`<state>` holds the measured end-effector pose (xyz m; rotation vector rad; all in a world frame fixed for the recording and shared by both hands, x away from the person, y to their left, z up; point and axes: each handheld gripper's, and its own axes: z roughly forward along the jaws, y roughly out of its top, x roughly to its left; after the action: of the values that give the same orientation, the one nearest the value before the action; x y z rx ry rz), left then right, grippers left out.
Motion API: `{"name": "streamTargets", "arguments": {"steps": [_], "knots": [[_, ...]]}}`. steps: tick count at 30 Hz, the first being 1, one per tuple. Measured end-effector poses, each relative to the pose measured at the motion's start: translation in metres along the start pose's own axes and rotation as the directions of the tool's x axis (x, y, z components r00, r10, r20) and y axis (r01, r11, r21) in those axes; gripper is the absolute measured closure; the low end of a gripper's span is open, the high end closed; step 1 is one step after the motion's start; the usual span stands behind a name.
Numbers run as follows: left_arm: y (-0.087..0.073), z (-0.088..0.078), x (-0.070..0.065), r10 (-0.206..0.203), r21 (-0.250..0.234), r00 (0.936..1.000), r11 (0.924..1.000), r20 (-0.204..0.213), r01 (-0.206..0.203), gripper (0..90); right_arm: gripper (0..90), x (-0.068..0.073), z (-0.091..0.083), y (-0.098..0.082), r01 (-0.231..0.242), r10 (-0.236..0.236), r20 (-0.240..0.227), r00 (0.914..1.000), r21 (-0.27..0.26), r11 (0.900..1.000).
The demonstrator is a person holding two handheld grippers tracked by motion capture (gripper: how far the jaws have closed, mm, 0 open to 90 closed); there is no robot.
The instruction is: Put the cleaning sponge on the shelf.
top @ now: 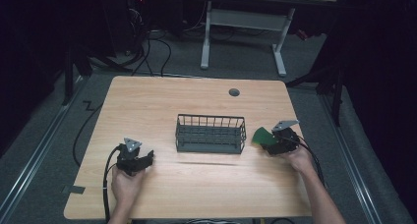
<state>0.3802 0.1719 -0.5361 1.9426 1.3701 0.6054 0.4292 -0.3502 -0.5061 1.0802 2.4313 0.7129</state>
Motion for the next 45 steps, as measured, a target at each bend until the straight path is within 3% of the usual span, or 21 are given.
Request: {"name": "streamTargets", "arguments": {"steps": [8,15,24,37,45], "knots": [[0.0,0.0,0.0,0.0,0.0,1.0,1.0,0.0,0.0,35.8,26.7,0.0,-0.002,0.0,-0.003,0.003,0.004,1.0,-0.001,1.0],[0.0,0.0,0.0,0.003,0.002,1.0,1.0,0.003,-0.003,35.7,27.1,0.0,-0.011,0.001,-0.02,0.02,0.001,0.9998,-0.039,0.999],[0.0,0.0,0.0,0.004,0.002,1.0,1.0,0.005,-0.004,35.7,27.2,0.004,-0.024,0.003,0.004,-0.004,-0.005,1.0,-0.055,0.998],[0.0,0.0,0.0,0.006,0.002,1.0,1.0,0.004,-0.006,35.8,27.3,0.011,-0.053,0.014,0.018,-0.022,-0.033,0.9992,-0.104,0.994],[0.0,0.0,-0.001,0.009,-0.001,0.9999,1.0,0.01,-0.009,37.5,27.3,0.015,-0.076,0.027,0.051,-0.055,-0.026,0.9981,-0.137,0.989]]}}
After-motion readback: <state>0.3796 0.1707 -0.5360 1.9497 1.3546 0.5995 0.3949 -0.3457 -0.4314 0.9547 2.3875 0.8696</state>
